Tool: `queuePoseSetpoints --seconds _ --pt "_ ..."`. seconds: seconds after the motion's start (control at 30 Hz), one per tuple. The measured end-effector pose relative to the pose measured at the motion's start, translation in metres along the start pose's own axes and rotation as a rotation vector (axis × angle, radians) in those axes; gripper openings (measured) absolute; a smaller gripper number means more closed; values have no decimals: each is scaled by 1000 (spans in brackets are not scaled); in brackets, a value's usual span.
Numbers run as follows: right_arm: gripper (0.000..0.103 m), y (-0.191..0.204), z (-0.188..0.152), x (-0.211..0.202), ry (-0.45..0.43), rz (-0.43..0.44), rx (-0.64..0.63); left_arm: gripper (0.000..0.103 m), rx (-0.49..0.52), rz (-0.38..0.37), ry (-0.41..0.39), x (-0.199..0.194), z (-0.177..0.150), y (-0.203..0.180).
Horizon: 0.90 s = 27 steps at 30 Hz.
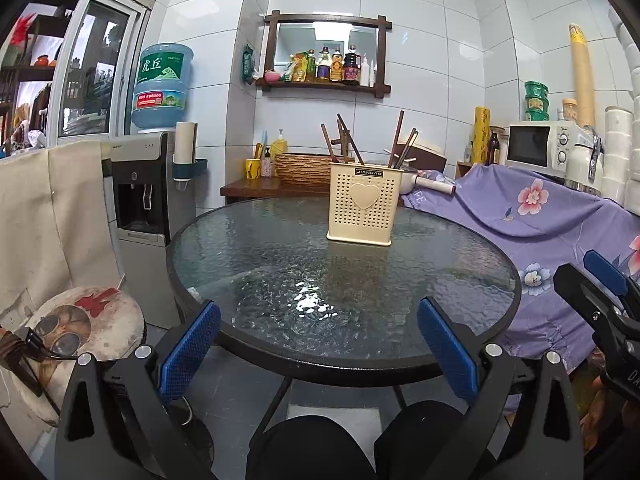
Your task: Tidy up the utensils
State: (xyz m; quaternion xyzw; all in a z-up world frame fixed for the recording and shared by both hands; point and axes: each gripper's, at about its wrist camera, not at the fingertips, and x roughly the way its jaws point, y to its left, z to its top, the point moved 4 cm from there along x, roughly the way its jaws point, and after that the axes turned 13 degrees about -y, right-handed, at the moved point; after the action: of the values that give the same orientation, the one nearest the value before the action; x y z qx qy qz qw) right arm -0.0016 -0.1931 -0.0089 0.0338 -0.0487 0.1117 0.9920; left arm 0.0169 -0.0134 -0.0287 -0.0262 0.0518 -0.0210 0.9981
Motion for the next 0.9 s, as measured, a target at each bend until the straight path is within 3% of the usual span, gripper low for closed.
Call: queuePoseSetpoints --seconds 0.9 --pt "97 -2 0 2 6 4 -4 97 -40 -6 9 3 1 7"
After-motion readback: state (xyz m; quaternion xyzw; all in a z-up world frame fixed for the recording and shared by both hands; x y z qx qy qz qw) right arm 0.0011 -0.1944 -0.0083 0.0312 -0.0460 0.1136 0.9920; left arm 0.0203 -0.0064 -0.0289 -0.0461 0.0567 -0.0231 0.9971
